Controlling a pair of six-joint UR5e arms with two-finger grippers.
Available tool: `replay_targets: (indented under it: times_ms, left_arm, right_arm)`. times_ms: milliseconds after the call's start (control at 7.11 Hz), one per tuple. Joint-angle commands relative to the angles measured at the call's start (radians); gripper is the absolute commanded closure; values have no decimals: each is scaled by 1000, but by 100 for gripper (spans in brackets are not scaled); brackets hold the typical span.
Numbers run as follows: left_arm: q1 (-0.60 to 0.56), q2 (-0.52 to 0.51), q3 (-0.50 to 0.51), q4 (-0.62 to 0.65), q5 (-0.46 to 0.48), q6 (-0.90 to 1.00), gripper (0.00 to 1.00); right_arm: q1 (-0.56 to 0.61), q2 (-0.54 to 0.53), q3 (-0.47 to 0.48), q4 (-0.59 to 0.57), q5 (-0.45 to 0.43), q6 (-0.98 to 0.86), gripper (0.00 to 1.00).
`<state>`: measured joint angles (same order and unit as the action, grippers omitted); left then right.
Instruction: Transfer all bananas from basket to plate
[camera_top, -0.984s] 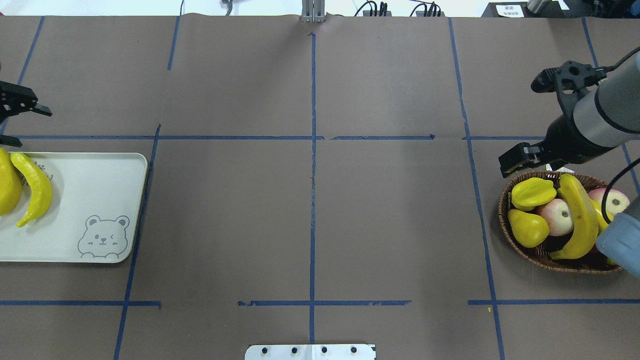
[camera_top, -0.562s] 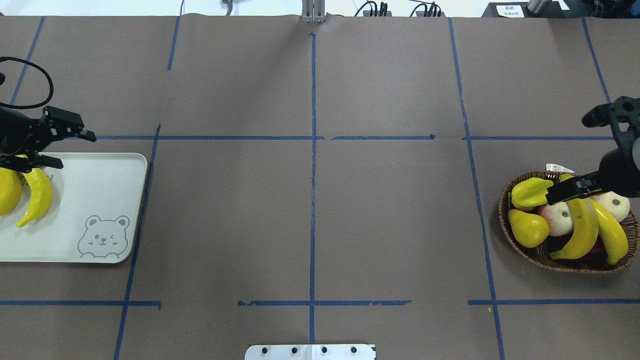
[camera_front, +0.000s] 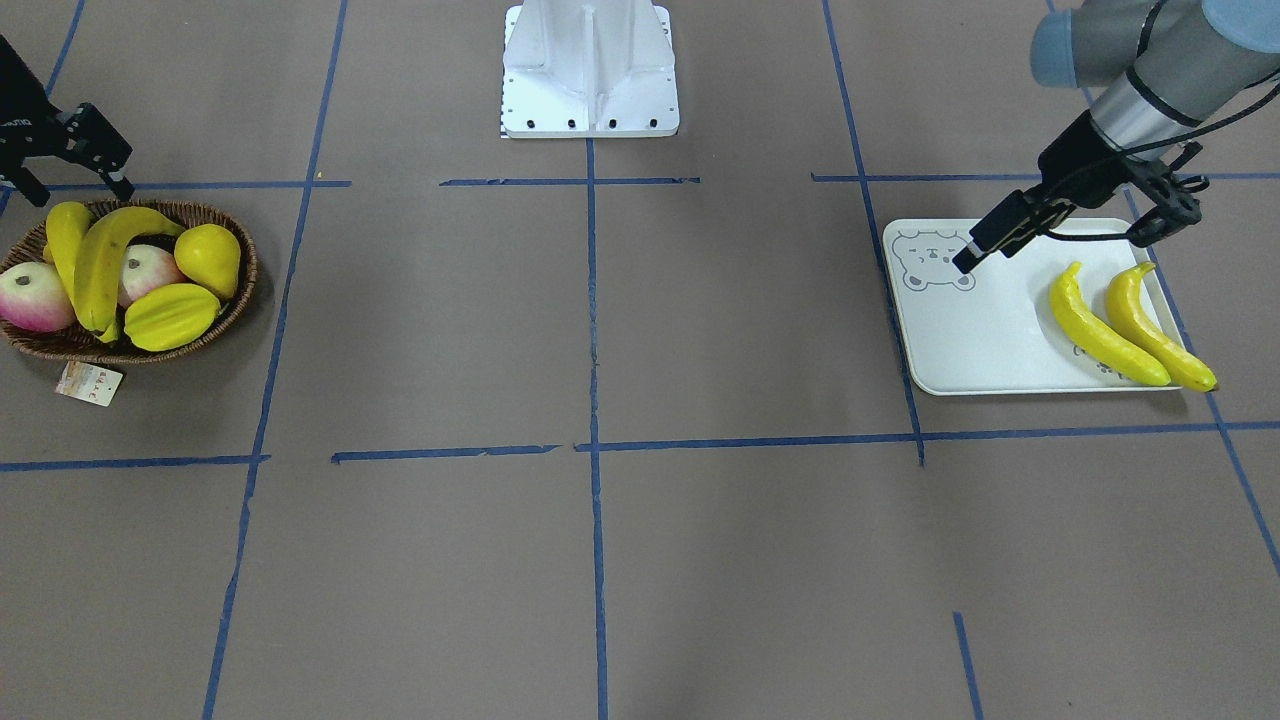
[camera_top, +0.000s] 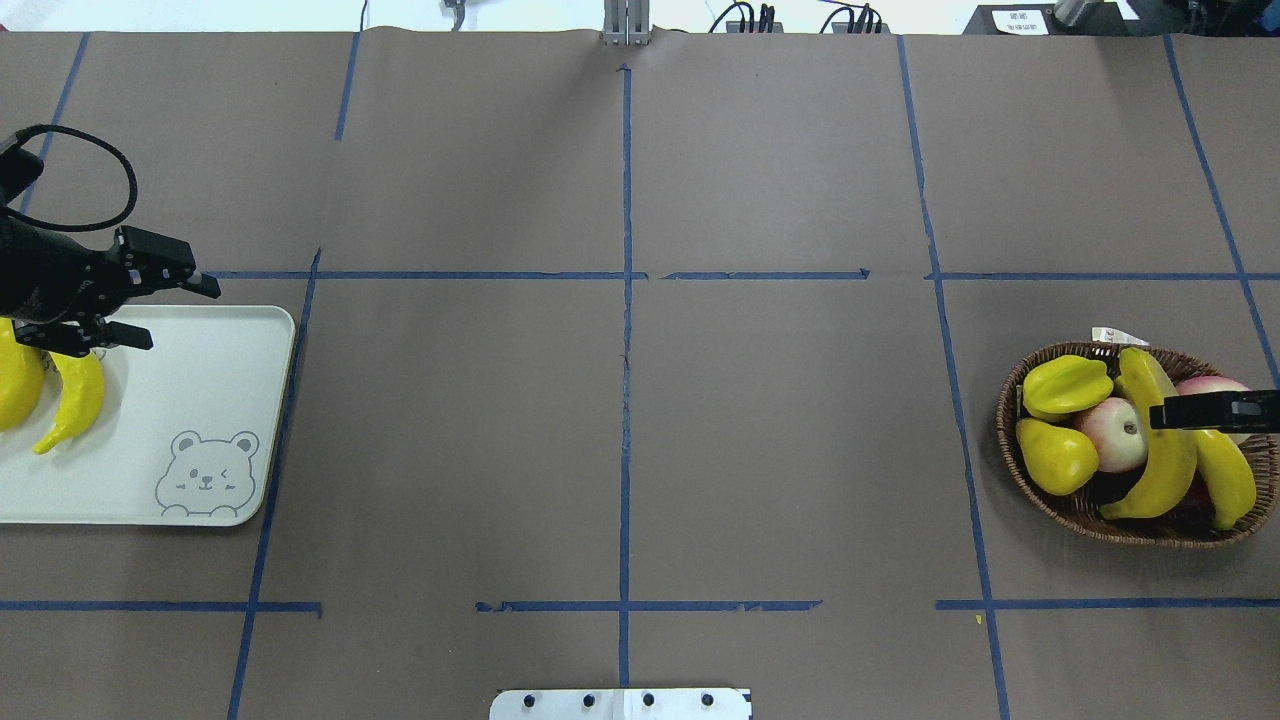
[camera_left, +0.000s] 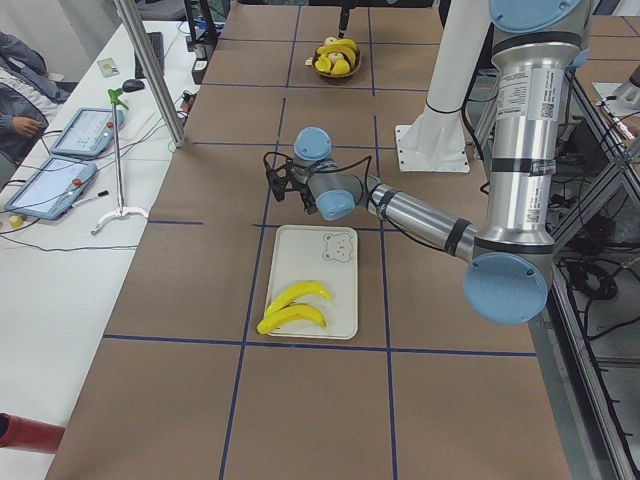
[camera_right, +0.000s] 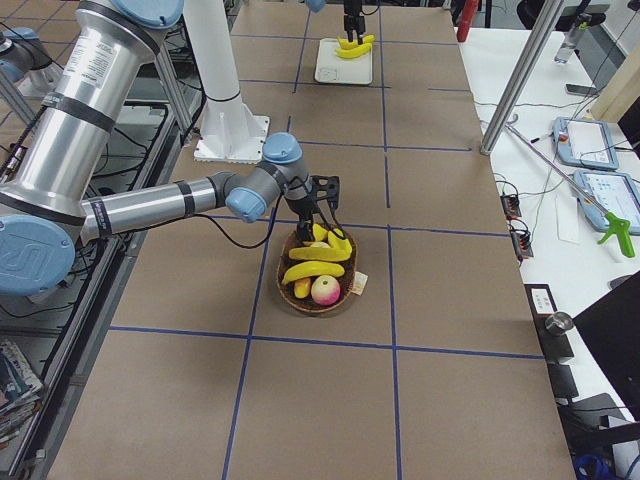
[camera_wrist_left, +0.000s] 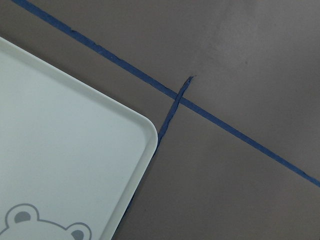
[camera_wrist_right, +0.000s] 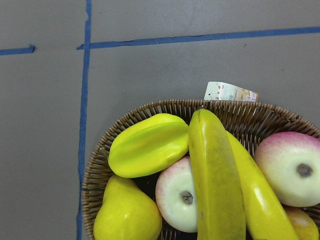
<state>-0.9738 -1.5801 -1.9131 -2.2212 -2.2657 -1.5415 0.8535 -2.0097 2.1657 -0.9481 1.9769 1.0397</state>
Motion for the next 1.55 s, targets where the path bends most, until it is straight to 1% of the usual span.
replay_targets:
  times_ms: [0,281,422,562,844,984,1125,1265,1406]
  left_arm:
    - [6,-3,-1,0,0,-2,0]
    - [9,-7,-3,0,2,-2,0]
    - [9,-8,-3,0,2,-2,0]
    - [9,-8,-3,0,2,-2,0]
    - [9,-6,-3,0,2,-2,0]
    - [9,-6,-3,0,2,-2,0]
    - [9,-6,-3,0,2,-2,0]
    - [9,-4,-3,0,2,-2,0]
    - [9,-4,-6,0,2,-2,0]
  right_arm:
    - [-118,-53,-26,119,-137,153,1]
    - [-213,-99,-26,129,-266,236,1]
    - [-253,-104,-30,129,-283,306,2]
    - [-337,-103,-53,130,-385,362,2]
    - [-356,-101,-116,204,-405,381,2]
    - [-358,-84,-128,215,-403,382,4]
    - [-358,-81,-129,218,-398,384,16]
    - [-358,-63,-129,219,-394,384,37]
    - [-356,-38,-129,218,-397,384,53]
